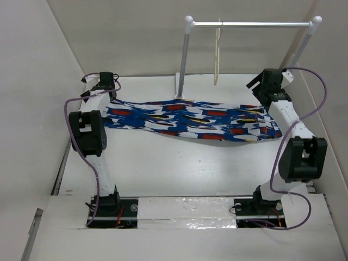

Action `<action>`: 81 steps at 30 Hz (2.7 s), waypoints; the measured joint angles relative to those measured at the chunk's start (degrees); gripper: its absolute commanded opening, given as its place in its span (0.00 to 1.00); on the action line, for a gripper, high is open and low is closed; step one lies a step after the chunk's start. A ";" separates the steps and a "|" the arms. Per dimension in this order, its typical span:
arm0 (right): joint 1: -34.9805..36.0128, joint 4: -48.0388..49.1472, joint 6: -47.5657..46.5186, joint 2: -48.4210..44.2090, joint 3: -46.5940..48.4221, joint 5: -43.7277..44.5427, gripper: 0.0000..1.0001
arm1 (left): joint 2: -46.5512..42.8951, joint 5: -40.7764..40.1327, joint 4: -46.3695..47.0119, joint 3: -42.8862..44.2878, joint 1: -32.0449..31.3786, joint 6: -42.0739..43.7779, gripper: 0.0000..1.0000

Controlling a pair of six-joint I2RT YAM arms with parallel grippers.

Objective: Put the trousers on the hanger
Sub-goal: Fold the trousers at the center of the board.

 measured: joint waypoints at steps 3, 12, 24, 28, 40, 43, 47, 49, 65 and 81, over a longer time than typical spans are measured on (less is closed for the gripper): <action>0.83 3.76 2.69 -9.57 -9.79 -2.43 0.66 | -5.60 2.99 0.28 -8.35 0.59 -1.60 0.67; 0.59 16.26 5.73 -36.13 -43.52 -10.34 0.18 | -13.57 12.59 4.02 -21.40 5.44 -3.19 0.69; 5.86 20.26 -0.37 -51.93 -59.82 -21.68 0.35 | -10.97 17.84 7.13 -19.78 5.53 -3.91 0.61; 6.29 21.20 -1.44 -52.39 -59.82 -23.50 0.35 | -7.26 17.92 8.00 -17.70 5.53 -4.07 0.50; 11.91 23.43 -2.23 -49.70 -60.35 -23.89 0.35 | -5.14 15.87 9.18 -16.96 5.51 -4.26 0.00; 13.46 23.82 -2.23 -49.55 -60.35 -23.02 0.35 | -6.03 15.10 9.27 -17.40 5.46 -4.28 0.00; 14.43 24.26 -2.25 -49.55 -60.59 -22.23 0.35 | -8.74 14.14 9.27 -18.27 5.46 -4.26 0.00; 14.43 24.48 -2.27 -49.57 -60.83 -22.14 0.35 | -9.70 13.99 9.49 -18.27 5.46 -4.24 0.00; 14.43 25.24 -2.60 -51.58 -63.06 -21.68 0.54 | -10.75 11.39 5.81 -21.18 10.05 -3.82 0.73; 3.39 22.84 2.54 -51.71 -64.46 -16.48 0.81 | -14.14 23.41 5.73 -26.21 9.66 -4.59 0.74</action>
